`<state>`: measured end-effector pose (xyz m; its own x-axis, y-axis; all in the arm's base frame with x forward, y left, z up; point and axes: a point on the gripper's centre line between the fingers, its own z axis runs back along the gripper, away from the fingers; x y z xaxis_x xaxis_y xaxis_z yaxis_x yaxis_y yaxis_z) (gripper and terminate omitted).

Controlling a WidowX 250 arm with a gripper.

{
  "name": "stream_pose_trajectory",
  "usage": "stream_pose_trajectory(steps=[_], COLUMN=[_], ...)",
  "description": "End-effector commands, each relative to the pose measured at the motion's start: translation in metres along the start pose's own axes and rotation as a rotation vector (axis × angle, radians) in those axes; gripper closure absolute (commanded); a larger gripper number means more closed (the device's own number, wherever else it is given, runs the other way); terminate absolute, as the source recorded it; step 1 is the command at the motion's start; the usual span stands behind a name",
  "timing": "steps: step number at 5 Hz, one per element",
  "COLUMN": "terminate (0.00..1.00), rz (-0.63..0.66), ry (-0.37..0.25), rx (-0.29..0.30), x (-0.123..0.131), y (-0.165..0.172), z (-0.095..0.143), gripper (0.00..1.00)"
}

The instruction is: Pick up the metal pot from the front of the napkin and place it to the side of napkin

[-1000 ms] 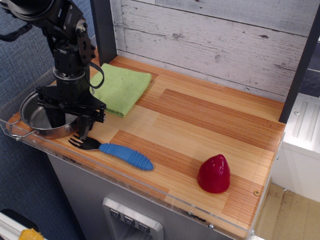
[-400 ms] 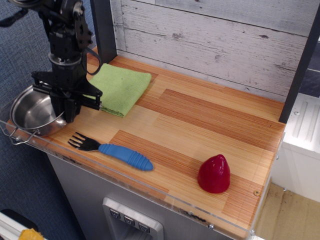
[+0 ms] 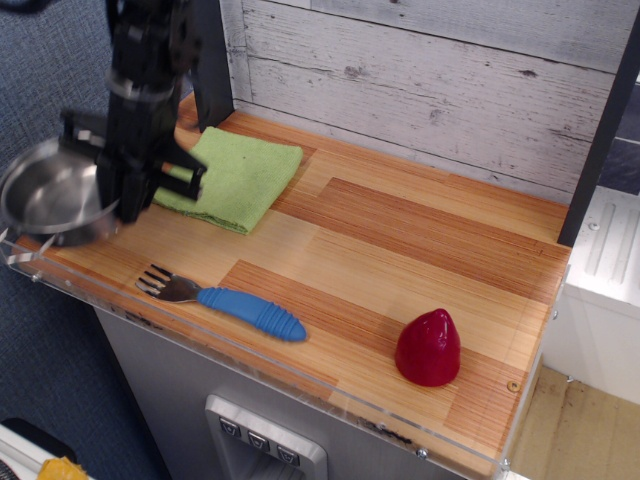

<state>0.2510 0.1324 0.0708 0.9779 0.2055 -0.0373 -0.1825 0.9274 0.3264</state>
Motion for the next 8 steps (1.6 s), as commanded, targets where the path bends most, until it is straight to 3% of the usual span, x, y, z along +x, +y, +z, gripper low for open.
stream_pose_trajectory(steps=[1, 2, 3, 4, 8], terminate=[0.0, 0.0, 0.0, 0.0, 0.0], rz=[-0.072, -0.121, -0.112, -0.183, -0.262], ry=[-0.2, -0.244, -0.255, -0.26, -0.288], rx=[-0.071, -0.094, -0.14, -0.178, -0.242], x=[0.007, 0.01, 0.015, 0.022, 0.057], y=[-0.033, -0.055, -0.074, -0.104, -0.188], z=[0.056, 0.073, 0.082, 0.086, 0.07], gripper=[1.0, 1.0, 1.0, 1.0, 1.0])
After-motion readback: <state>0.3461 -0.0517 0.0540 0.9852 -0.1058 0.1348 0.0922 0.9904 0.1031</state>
